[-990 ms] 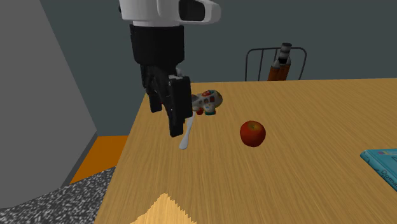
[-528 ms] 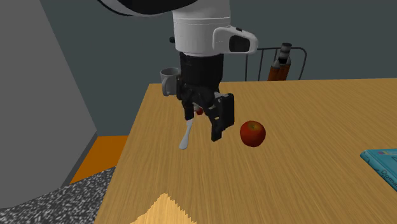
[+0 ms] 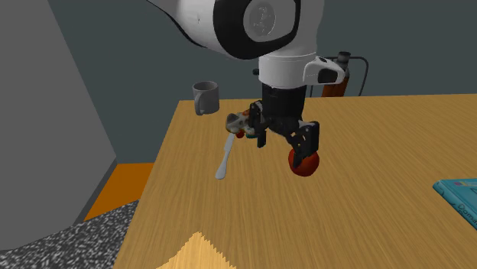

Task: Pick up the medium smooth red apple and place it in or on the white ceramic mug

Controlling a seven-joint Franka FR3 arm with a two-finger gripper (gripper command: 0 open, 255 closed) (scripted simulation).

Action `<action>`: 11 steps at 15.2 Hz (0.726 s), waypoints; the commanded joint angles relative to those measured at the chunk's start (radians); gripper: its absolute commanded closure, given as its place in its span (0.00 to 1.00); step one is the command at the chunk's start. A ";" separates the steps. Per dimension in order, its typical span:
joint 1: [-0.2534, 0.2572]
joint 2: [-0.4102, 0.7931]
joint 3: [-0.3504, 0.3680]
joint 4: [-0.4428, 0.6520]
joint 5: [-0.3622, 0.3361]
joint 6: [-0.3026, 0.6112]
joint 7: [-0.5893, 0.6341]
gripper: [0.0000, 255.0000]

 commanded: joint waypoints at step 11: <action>-0.006 0.299 0.012 0.206 0.038 0.130 -0.099 0.00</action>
